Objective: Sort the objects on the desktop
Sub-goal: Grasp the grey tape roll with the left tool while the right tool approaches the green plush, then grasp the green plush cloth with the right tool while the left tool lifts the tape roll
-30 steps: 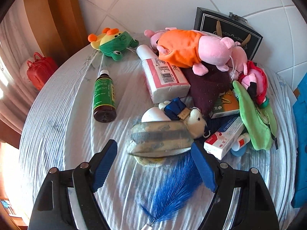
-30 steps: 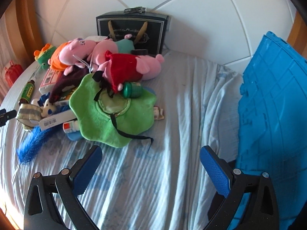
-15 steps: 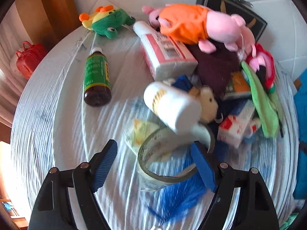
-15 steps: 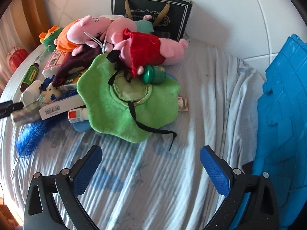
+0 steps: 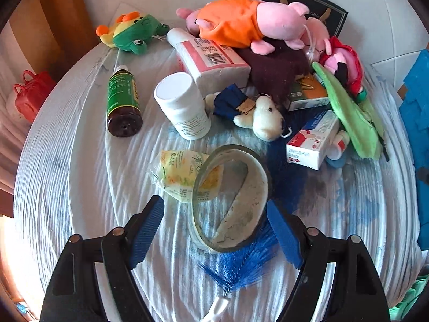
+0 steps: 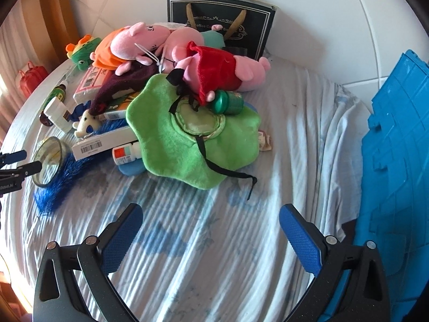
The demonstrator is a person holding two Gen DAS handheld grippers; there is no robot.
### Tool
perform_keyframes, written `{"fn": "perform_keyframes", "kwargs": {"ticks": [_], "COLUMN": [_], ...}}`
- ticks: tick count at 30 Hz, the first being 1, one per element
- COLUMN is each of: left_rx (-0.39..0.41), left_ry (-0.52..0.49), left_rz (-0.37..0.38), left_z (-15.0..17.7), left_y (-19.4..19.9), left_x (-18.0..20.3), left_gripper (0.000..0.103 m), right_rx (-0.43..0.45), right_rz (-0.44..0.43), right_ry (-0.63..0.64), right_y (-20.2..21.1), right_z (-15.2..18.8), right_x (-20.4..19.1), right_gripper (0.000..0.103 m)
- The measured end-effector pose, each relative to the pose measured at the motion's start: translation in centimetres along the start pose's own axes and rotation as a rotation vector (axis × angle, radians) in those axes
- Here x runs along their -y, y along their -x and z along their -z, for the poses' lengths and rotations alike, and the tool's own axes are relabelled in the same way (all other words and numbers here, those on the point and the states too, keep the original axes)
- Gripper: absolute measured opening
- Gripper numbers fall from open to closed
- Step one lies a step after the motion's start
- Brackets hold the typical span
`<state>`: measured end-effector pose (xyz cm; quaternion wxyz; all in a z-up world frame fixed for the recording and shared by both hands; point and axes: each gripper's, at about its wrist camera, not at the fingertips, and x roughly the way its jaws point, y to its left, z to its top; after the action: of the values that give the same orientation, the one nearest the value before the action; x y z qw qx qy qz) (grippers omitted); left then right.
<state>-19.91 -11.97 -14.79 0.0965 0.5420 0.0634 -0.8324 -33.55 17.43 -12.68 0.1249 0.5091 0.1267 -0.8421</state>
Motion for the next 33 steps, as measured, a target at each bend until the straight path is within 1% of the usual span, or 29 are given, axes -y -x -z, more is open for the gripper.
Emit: {"fn": "perform_keyframes", "kwargs": {"ticks": [2,3,4,5,6,7,8,10,12,15,18,19,21,22,23,24,25,26,27,28,31,33], "left_rx": [-0.015,-0.011,-0.007,-0.016,-0.027,-0.04,-0.044,-0.025,0.008,0.059,0.089,0.095,0.109,0.114,0.12,0.124,0.125,0.125,0.126,0.127,0.136,0.154], "left_ry": [0.011,0.022,0.038,0.054,0.072,0.082,0.086,0.094,0.109,0.133,0.143,0.143,0.143,0.146,0.148,0.147,0.146,0.145,0.143,0.144,0.148,0.14], "left_rz": [-0.049,-0.043,-0.022,0.001,0.01,0.012,0.006,0.001,0.01,-0.001,-0.005,-0.004,0.003,0.004,0.002,0.0,0.001,0.0,-0.001,-0.004,-0.003,-0.002], "left_z": [-0.4,-0.5,-0.6,-0.7,-0.6,-0.6,-0.5,-0.7,-1.1,-2.2,-3.5,-3.8,-4.4,-4.6,-4.6,-4.7,-4.9,-4.9,-5.0,-4.9,-4.4,-4.1], "left_y": [-1.1,-1.3,-1.5,-1.8,-2.0,-2.5,-2.8,-3.0,-2.5,-1.7,-1.2,-1.2,-1.0,-0.9,-0.7,-0.5,-0.5,-0.4,-0.4,-0.2,0.6,1.6], "left_x": [-0.4,-0.8,-1.1,-1.5,-1.8,-2.0,-2.0,-1.9,-1.8,-1.7,-1.5,-1.4,-1.0,-0.9,-0.8,-0.8,-0.7,-0.7,-0.7,-0.6,-0.5,-0.2], "left_gripper": [0.079,0.074,0.058,0.047,0.027,0.013,0.011,0.011,0.011,0.011,0.011,0.011,0.011,0.01,0.01,0.011,0.01,0.01,0.011,0.011,0.011,0.011], "right_rx": [0.013,0.022,0.025,0.019,0.007,-0.006,-0.022,-0.035,-0.033,-0.035,-0.029,-0.032,-0.046,-0.061,-0.076,-0.094,-0.102,-0.092,-0.079,-0.067,-0.01,0.029], "right_rz": [-0.001,-0.008,-0.021,-0.043,-0.063,-0.08,-0.093,-0.108,-0.092,-0.096,-0.111,-0.116,-0.118,-0.112,-0.114,-0.101,-0.078,-0.075,-0.075,-0.077,-0.092,-0.092], "right_ry": [-0.014,-0.026,-0.042,-0.059,-0.069,-0.074,-0.072,-0.056,-0.045,-0.041,-0.037,-0.034,-0.024,-0.017,-0.013,-0.016,-0.019,-0.021,-0.024,-0.031,-0.062,-0.072], "right_y": [-0.2,-0.3,-0.7,-1.2,-1.9,-2.6,-3.5,-5.0,-6.3,-8.2,-9.8,-10.5,-12.0,-12.8,-13.5,-14.2,-14.6,-14.4,-14.0,-13.4,-10.8,-8.6], "right_z": [-0.2,-0.4,-0.7,-1.0,-1.3,-1.6,-2.0,-2.7,-3.5,-4.9,-6.4,-6.8,-7.5,-7.6,-7.6,-7.5,-7.4,-7.2,-7.1,-7.0,-6.6,-6.3], "right_x": [0.2,0.3,0.5,0.7,0.8,0.8,0.6,0.1,-0.3,-0.4,-0.5,-0.6,-0.9,-1.1,-1.2,-1.3,-1.2,-1.1,-1.0,-0.7,0.2,0.8], "right_gripper": [0.103,0.103,0.103,0.103,0.103,0.103,0.103,0.103,0.103,0.098,0.099,0.102,0.102,0.094,0.081,0.056,0.05,0.046,0.037,0.031,0.026,0.026]}}
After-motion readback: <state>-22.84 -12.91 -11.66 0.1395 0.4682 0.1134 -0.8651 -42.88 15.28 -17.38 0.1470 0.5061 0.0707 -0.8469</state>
